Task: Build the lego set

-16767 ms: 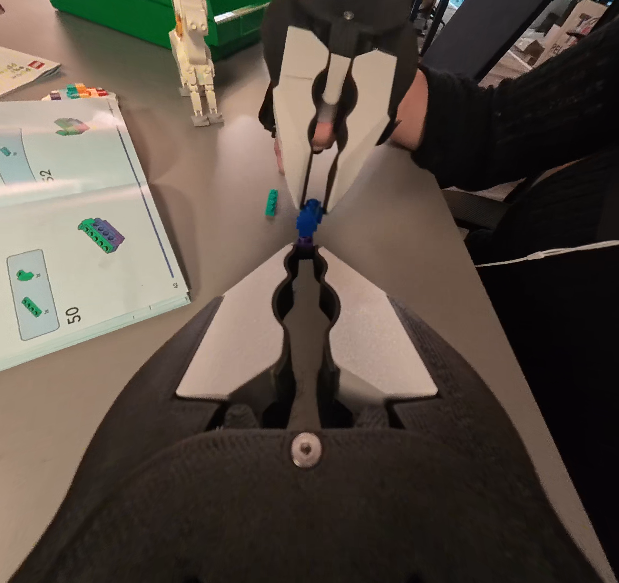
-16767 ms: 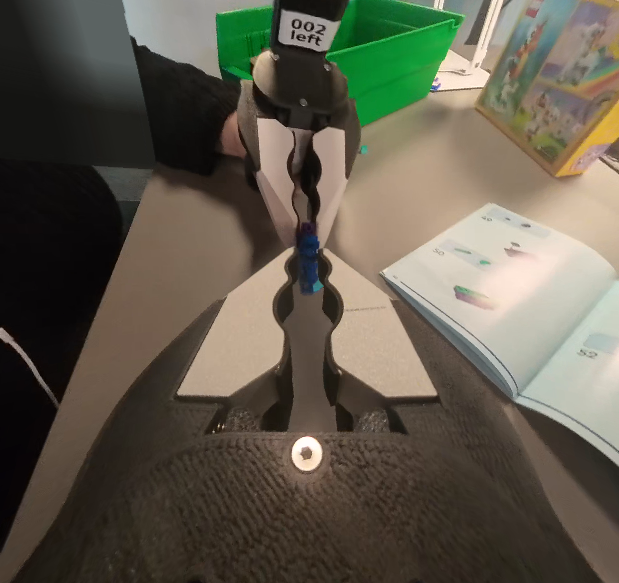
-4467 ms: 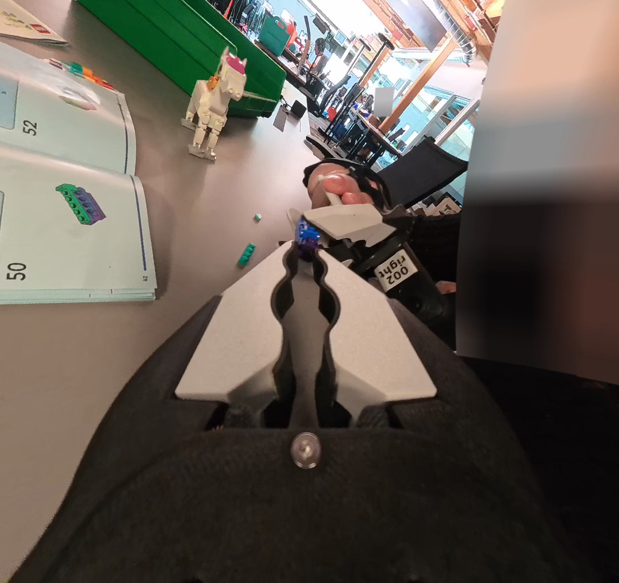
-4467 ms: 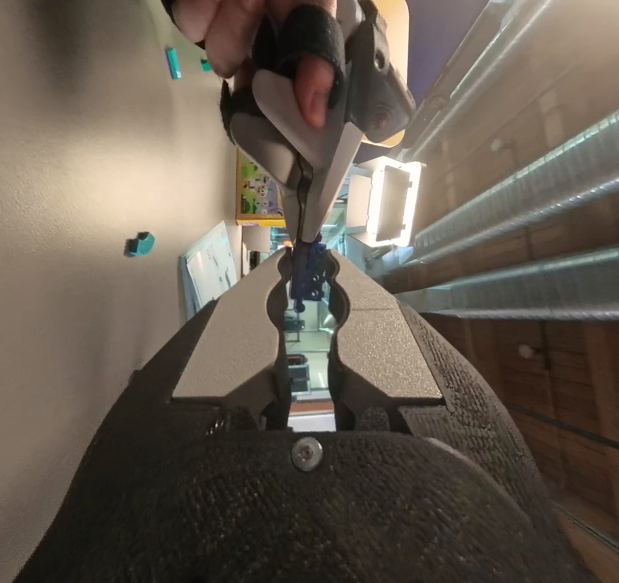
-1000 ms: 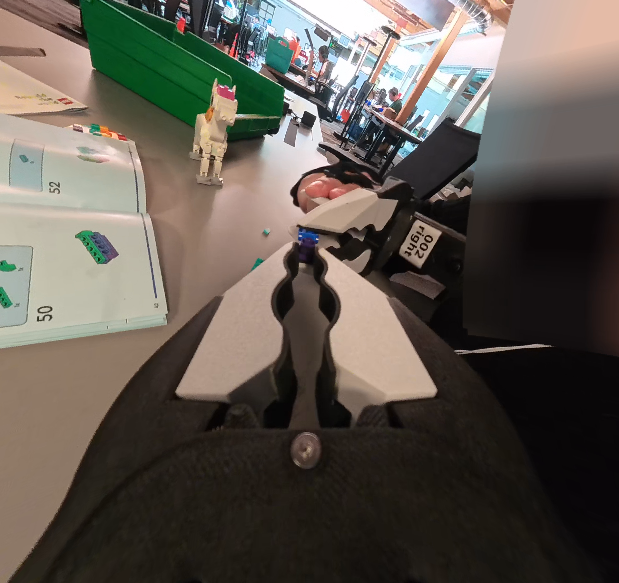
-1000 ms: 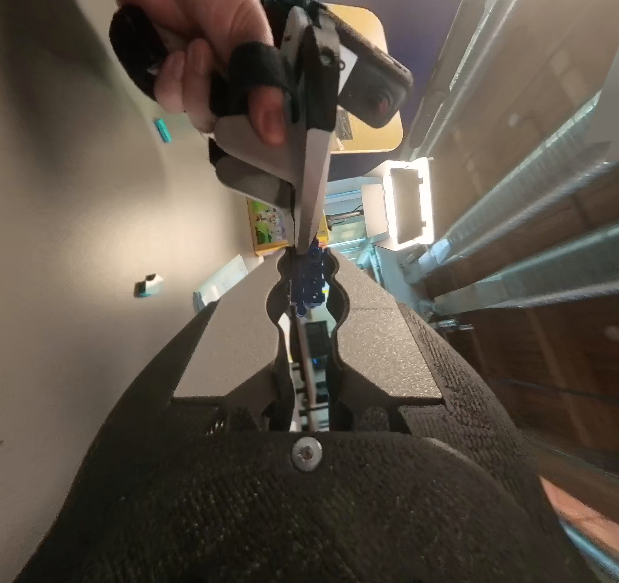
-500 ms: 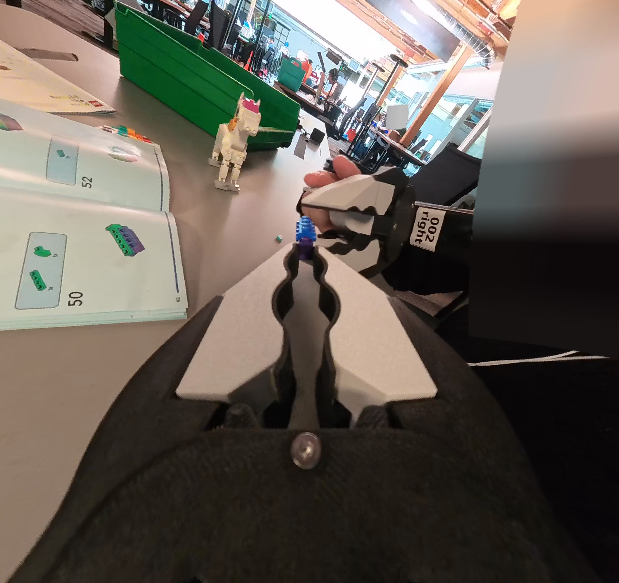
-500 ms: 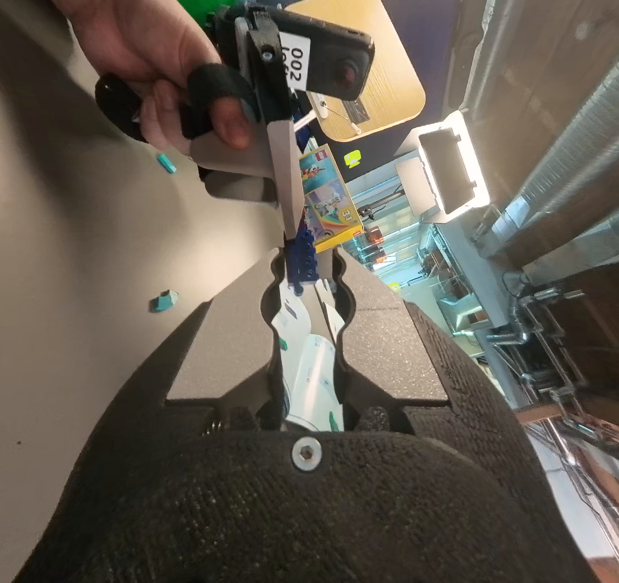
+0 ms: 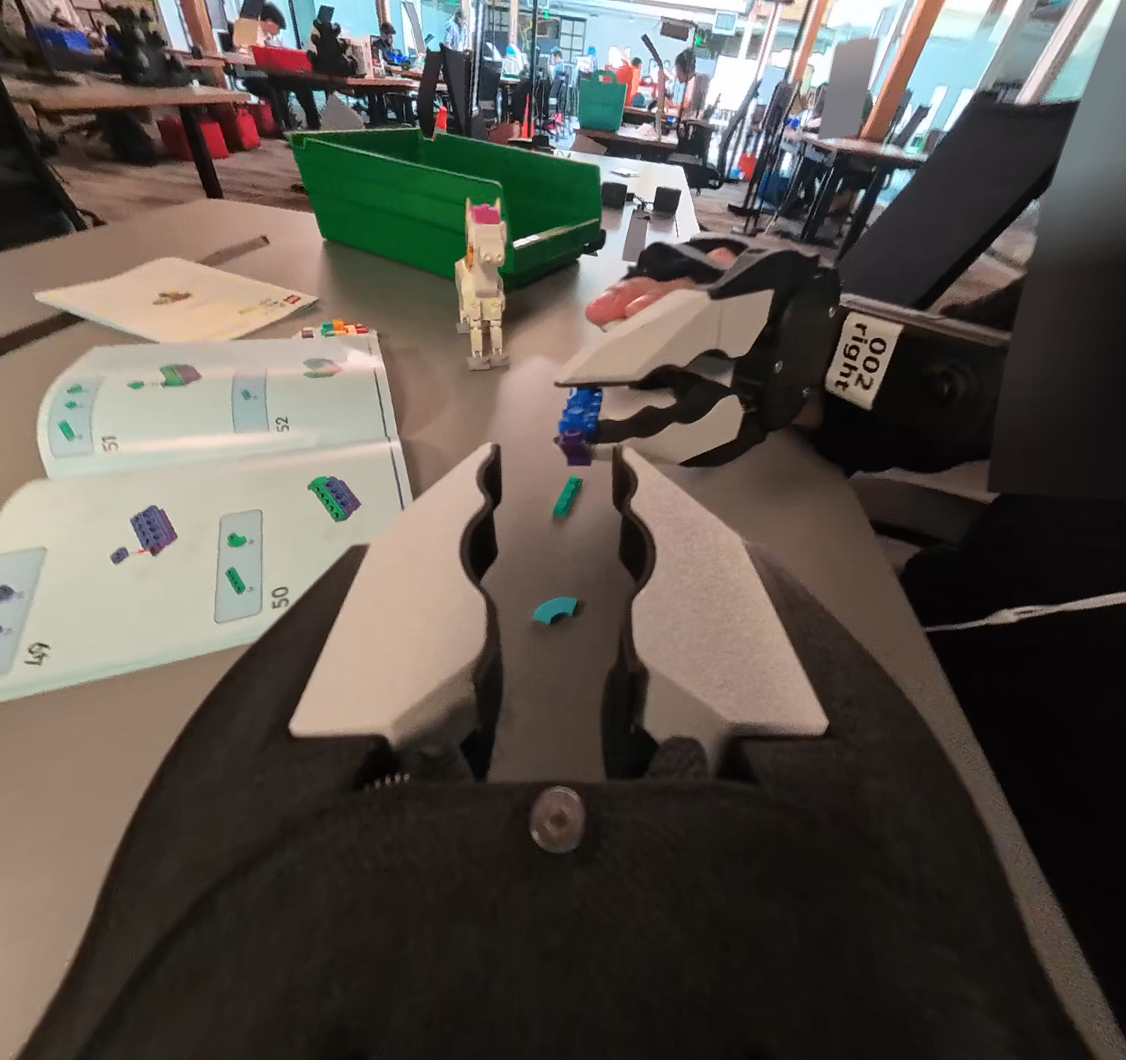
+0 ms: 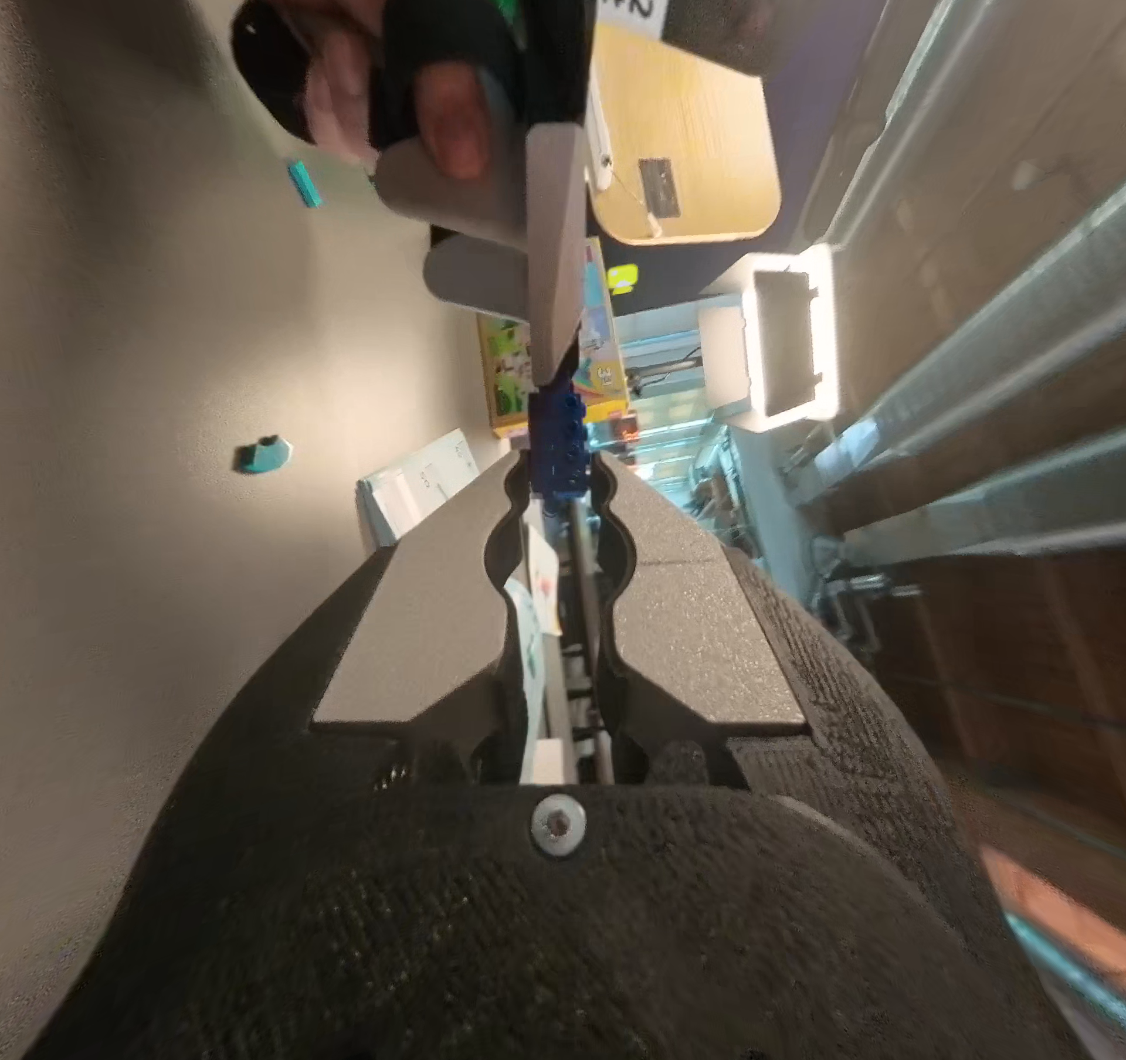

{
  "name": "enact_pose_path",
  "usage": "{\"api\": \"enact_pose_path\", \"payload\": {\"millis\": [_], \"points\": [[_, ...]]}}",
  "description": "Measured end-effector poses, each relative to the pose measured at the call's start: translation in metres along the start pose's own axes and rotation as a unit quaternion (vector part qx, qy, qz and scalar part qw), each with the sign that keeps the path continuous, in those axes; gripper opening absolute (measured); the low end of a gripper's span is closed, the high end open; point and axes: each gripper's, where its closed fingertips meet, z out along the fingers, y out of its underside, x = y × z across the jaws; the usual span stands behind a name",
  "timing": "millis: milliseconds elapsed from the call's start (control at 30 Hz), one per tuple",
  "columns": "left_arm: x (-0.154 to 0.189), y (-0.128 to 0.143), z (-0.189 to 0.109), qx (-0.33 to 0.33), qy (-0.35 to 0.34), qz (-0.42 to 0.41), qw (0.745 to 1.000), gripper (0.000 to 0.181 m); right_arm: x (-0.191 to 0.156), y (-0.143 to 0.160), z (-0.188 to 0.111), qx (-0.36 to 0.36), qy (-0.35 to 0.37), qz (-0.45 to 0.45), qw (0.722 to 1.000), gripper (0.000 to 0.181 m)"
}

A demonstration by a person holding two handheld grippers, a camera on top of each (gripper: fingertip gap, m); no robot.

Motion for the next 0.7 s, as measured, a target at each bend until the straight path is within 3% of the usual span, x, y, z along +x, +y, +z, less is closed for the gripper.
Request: {"api": "enact_pose_path", "payload": {"millis": [100, 200, 467, 600, 700], "points": [[0.008, 0.003, 0.003, -0.014, 0.019, 0.0, 1.0, 0.036, 0.014, -0.013, -0.007, 0.027, 0.072, -0.107, 0.991, 0.018], [0.02, -0.002, 0.002, 0.009, 0.066, -0.025, 0.997, 0.031, 0.01, -0.018, -0.009, 0.035, 0.088, -0.181, 0.979, 0.017], [0.024, 0.005, 0.005, -0.005, 0.098, -0.068, 0.993, 0.012, 0.006, -0.017, -0.006, 0.034, 0.081, -0.18, 0.98, 0.017], [0.011, 0.008, 0.004, -0.016, 0.068, -0.072, 0.995, 0.008, -0.002, -0.012, -0.007, 0.058, 0.027, -0.089, 0.994, 0.018], [-0.005, 0.012, 0.001, -0.024, 0.034, -0.09, 0.995, 0.007, -0.005, 0.016, -0.013, 0.041, -0.082, 0.112, 0.989, 0.038]]}}
